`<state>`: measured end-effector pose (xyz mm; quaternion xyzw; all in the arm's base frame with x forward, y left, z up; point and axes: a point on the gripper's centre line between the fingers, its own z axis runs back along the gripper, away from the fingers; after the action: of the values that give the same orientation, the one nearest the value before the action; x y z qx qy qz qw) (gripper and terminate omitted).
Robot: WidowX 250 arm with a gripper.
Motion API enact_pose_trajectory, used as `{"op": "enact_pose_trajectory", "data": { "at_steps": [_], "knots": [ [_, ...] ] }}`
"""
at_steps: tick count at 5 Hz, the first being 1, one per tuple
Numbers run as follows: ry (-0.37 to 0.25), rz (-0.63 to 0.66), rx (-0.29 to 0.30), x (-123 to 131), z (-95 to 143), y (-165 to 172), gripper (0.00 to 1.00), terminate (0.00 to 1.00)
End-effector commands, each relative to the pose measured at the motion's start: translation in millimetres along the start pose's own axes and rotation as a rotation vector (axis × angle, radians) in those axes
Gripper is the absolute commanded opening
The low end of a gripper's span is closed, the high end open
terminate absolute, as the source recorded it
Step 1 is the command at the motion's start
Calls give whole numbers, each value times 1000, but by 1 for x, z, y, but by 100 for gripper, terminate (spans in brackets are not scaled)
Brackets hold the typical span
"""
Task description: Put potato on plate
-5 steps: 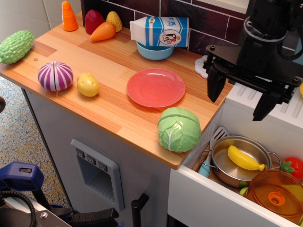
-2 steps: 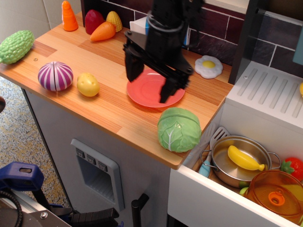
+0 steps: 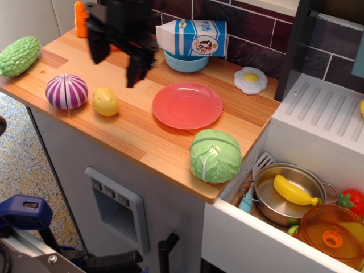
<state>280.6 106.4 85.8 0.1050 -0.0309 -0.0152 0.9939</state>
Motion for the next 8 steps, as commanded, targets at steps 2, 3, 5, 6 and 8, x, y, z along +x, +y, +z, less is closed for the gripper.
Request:
{"op": "enact_pose_trajectory", "data": {
  "at_steps": [2, 3, 5, 6, 8],
  "knots": [
    [-64, 61, -32, 32, -18, 25, 100, 0],
    [-47, 92, -53, 32, -27, 26, 100, 0],
    [-48, 142, 36, 23, -27, 28, 100, 0],
    [-40, 183, 46, 15, -28, 27, 100, 0],
    [-73, 223, 24, 6, -41, 25, 100, 0]
  ]
}}
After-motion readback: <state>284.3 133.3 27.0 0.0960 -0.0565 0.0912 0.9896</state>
